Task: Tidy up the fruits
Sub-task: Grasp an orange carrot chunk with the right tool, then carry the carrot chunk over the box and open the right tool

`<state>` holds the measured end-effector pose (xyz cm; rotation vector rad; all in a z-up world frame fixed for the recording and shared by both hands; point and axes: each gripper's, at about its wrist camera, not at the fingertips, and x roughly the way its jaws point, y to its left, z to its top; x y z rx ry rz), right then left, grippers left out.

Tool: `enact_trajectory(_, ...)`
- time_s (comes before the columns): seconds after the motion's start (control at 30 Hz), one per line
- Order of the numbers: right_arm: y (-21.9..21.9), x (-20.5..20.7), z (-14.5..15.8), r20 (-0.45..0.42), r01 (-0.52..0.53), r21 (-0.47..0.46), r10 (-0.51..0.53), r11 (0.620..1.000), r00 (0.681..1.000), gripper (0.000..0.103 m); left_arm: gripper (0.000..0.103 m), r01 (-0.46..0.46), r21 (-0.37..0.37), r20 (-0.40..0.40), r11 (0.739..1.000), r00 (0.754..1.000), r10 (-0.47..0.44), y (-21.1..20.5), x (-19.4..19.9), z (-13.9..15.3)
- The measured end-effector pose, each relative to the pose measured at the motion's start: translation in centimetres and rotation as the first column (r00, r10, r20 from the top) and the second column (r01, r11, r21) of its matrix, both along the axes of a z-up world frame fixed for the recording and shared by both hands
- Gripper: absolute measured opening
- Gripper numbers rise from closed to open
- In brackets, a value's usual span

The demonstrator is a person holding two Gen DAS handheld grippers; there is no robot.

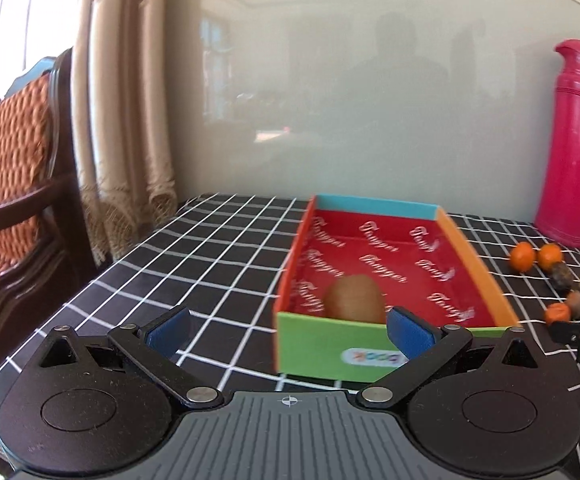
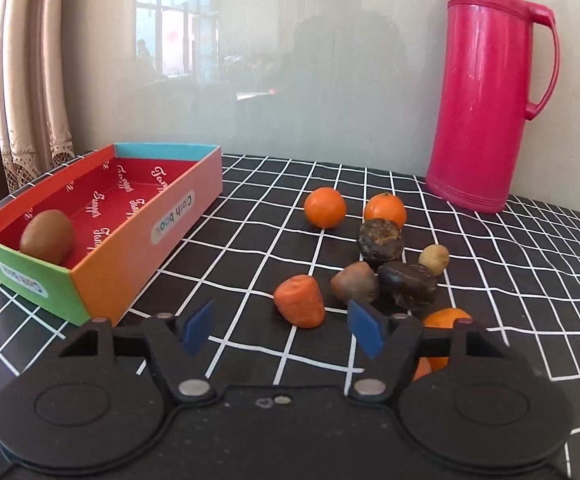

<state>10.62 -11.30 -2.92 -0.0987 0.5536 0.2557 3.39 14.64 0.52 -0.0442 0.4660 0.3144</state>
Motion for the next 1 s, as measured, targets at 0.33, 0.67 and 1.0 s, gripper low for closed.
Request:
enact_trajectory(0.33, 0.7, 2.8, -0.9, -0.06, 0.046, -0.034, -0.048, 0.998, 0.997, 0.039, 0.103, -0.035, 0.0, -0.023, 0.999, 0.999, 0.035, 2.1, -0.1, -0.5)
enact_trajectory(0.67, 1.6, 2.7, -0.8, -0.043, 0.046, -0.048, -0.048, 0.998, 0.998, 0.031, 0.103, -0.057, -0.012, -0.017, 0.998, 0.998, 0.057, 3.3, -0.5, -0.6)
enact_trajectory(1.0, 2.8, 1.1, 0.9, 0.016, 0.014, -0.015, -0.013, 1.0, 1.0, 0.031, 0.103, -0.052, 0.002, -0.009, 0.999, 0.999, 0.052, 3.3, -0.9, -0.5)
